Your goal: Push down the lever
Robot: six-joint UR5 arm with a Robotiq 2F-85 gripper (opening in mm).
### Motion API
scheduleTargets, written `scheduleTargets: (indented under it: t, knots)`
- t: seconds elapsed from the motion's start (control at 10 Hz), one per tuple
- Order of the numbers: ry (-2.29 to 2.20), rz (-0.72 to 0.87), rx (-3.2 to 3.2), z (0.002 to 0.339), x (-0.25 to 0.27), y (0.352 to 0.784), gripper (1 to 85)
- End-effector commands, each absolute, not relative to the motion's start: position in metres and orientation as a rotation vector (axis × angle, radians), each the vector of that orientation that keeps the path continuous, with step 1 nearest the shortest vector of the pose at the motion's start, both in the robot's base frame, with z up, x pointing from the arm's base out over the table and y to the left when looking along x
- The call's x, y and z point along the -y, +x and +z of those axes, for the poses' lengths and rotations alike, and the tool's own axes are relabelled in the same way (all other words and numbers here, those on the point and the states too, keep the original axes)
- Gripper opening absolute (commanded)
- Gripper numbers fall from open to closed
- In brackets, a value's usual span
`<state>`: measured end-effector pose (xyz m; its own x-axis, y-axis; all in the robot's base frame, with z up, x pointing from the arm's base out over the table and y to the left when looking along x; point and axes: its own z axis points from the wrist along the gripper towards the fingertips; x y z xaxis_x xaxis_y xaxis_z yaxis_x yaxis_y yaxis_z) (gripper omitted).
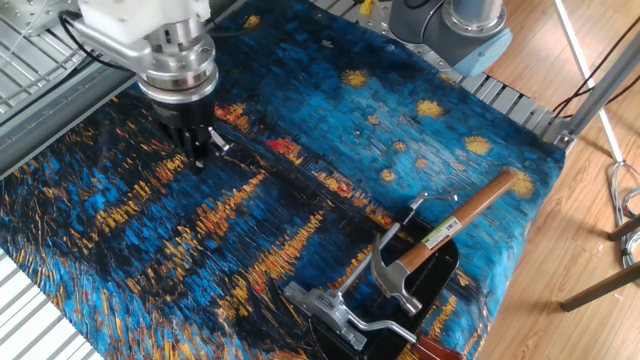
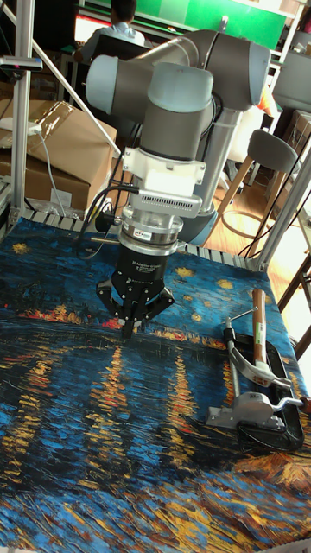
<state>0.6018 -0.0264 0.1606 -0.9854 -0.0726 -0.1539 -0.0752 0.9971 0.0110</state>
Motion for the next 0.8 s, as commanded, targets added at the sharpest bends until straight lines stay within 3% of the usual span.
scheduleTargets:
  t: [0.0,0.4,0.7]
  knots:
    - [-0.019,-0.002,-2.989,0.17,0.023,0.6,1.7]
    - [0.012,-0.015,-3.077,0.171,0.016,0.575,1.7]
    - [0.018,0.0,-3.031,0.175,0.021,0.584,1.7]
